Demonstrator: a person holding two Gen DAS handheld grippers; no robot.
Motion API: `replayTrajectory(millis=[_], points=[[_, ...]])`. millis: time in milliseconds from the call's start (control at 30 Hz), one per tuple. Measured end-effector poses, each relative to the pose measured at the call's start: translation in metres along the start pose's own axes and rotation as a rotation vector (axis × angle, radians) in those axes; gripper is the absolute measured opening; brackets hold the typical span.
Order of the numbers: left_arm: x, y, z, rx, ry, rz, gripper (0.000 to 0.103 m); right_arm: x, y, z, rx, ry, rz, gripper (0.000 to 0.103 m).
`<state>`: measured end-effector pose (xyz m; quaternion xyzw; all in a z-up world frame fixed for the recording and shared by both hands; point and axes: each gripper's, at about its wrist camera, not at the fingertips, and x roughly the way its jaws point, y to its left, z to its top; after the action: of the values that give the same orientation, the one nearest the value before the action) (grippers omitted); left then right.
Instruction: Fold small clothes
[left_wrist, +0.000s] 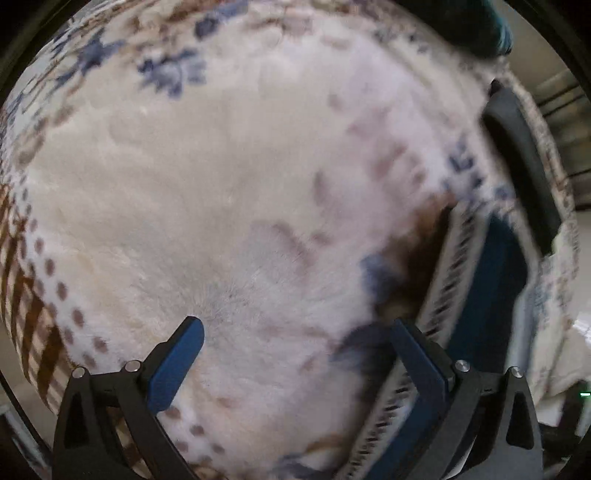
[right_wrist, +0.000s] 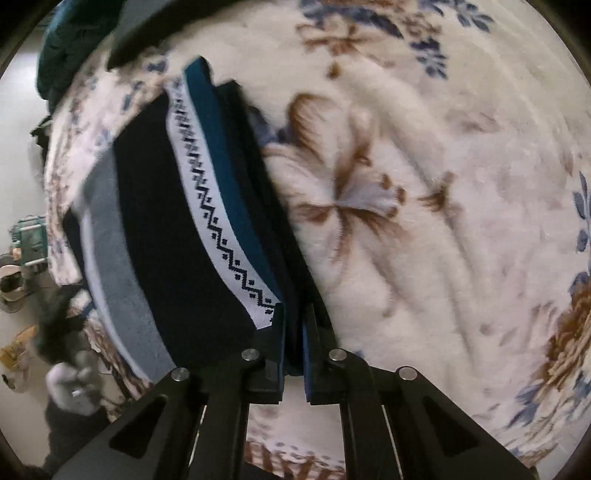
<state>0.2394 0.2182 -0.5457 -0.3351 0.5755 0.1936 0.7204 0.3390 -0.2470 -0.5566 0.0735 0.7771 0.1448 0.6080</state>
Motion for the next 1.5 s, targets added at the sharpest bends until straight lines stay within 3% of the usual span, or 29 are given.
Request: replayTrajectory(millis=[67,133,200,233,267,333,400,433,500,533,567,633,800,933,1000,1067,1100,1200,1333,1400,1500], points=[[-0.009,-0.009,0.005,0.016,-0.014,-0.037,0.103,0.008,0.000,0.005,-0.002,0.043,0.016,0.012],[-0.008,-0.024,0.013,0.049,-0.007,-0.068,0.103,0.003,0.005,0.015,-0.018,0.034,0.040,0.015],[0.001,-0.043,0.022,0.085,0.003,-0.094,0.103,-0.010,0.009,0.025,-0.041,-0.032,0.064,0.030],[0.008,-0.055,0.027,0.102,0.009,-0.107,0.103,-0.018,0.011,0.033,-0.043,-0.070,0.092,0.048],[0.018,-0.061,0.035,0.119,0.017,-0.129,0.103,-0.022,0.012,0.042,-0.043,-0.093,0.120,0.054],[0.035,-0.078,0.039,0.144,0.026,-0.134,0.101,-0.025,0.019,0.066,-0.046,-0.133,0.176,0.054],[0.044,-0.088,0.043,0.167,0.032,-0.150,0.075,-0.018,0.030,0.093,-0.053,-0.132,0.211,0.054],[0.048,-0.092,0.047,0.176,0.038,-0.160,0.051,-0.012,0.035,0.106,-0.061,-0.126,0.228,0.054],[0.047,-0.098,0.054,0.166,0.031,-0.149,0.046,0.000,0.047,0.125,-0.085,-0.120,0.243,0.054],[0.044,-0.098,0.054,0.150,0.022,-0.142,0.036,0.002,0.050,0.138,-0.105,-0.112,0.250,0.045],[0.043,-0.095,0.055,0.133,0.018,-0.141,0.032,0.002,0.056,0.149,-0.120,-0.120,0.226,0.012],[0.043,-0.086,0.059,0.084,0.026,-0.164,0.031,0.004,0.069,0.156,-0.141,-0.149,0.203,0.011],[0.052,-0.085,0.059,0.083,0.033,-0.163,0.031,-0.014,0.081,0.174,-0.147,-0.258,0.121,0.010],[0.052,-0.082,0.064,0.068,0.065,-0.187,0.035,0.004,0.071,0.183,-0.162,-0.133,0.106,0.013],[0.045,-0.075,0.065,0.040,0.088,-0.253,0.040,0.001,0.063,0.186,-0.140,-0.088,0.160,0.026],[0.037,-0.063,0.063,0.013,0.114,-0.320,0.071,-0.009,0.048,0.185,-0.115,-0.060,0.245,0.066],[0.032,-0.056,0.059,0.005,0.122,-0.361,0.074,-0.014,0.037,0.181,-0.106,-0.053,0.281,0.072],[0.024,-0.035,0.040,-0.013,0.151,-0.444,0.077,-0.004,0.016,0.166,-0.111,0.043,0.340,0.077],[0.041,-0.018,0.000,-0.028,0.257,-0.489,0.078,0.041,-0.002,0.135,-0.123,0.221,0.439,0.082],[0.050,-0.018,-0.012,-0.030,0.280,-0.523,0.078,0.056,-0.001,0.128,-0.138,0.248,0.502,0.087],[0.058,-0.027,-0.015,-0.024,0.274,-0.560,0.088,0.063,0.005,0.127,-0.140,0.239,0.586,0.095]])
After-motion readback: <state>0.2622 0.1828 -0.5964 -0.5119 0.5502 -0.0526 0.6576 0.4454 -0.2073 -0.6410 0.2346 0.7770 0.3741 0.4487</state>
